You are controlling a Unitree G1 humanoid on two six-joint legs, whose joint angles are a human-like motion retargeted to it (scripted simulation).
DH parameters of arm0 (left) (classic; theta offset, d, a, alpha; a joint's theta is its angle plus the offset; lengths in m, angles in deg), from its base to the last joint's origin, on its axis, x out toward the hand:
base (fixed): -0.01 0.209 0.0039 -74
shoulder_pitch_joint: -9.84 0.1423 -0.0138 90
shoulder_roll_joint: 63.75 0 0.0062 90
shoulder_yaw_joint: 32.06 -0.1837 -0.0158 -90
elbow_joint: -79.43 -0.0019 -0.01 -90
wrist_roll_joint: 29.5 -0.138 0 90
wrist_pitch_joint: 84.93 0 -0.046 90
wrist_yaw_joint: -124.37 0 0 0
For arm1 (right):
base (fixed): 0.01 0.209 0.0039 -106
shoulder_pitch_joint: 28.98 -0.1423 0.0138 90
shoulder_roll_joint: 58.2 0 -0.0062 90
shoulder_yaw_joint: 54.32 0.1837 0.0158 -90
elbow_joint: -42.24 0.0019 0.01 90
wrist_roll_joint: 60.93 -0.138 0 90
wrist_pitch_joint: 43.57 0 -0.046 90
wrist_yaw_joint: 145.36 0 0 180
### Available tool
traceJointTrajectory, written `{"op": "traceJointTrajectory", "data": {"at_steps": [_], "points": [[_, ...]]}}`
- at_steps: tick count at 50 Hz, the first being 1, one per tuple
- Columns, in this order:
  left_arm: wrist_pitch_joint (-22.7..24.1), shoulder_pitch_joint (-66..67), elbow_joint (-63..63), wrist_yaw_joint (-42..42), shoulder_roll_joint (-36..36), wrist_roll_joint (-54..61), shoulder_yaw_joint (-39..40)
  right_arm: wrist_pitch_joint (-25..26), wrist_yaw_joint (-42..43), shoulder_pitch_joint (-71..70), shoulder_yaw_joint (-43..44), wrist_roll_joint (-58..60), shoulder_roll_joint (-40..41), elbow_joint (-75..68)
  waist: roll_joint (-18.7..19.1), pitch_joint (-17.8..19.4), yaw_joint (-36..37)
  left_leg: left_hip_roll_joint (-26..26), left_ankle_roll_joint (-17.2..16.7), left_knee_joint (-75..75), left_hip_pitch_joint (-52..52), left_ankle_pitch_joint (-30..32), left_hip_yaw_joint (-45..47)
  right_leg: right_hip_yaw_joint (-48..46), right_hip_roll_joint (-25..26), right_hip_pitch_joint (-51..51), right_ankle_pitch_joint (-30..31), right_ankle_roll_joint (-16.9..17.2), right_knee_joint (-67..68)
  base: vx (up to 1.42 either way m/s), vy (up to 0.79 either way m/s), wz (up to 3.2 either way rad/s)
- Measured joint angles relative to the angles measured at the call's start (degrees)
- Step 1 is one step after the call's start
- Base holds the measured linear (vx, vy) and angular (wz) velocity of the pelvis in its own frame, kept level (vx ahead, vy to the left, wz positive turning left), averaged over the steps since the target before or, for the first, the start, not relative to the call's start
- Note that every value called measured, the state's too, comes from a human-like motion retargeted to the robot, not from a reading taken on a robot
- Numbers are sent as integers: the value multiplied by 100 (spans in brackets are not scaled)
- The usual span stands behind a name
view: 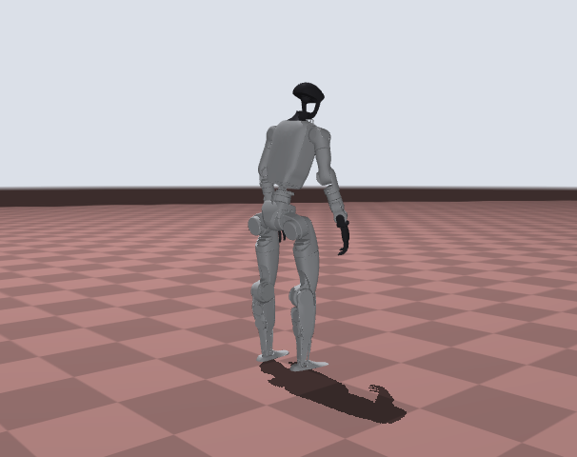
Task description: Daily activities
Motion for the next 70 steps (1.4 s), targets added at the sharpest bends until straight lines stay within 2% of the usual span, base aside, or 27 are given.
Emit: {"op": "traceJointTrajectory", "data": {"at_steps": [35, 70], "points": [[36, -108, 378, 50, -317, 74, -73, 41, -6, -33, -31, -157, 42, 302, -56, 201, -60, 59, -73, 5, -260, 67, -155, -153, 39, -191, 4, 15, -3, 0, 0, 0], [-58, -434, 569, 107, -460, 362, 6, 177, -76, -131, 54, -445, 23, 576, -129, 532, -87, 40, -149, 179, -935, 137, -299, -186, -21, -846, -31, -22, 270, 0, 0, 0]]}}
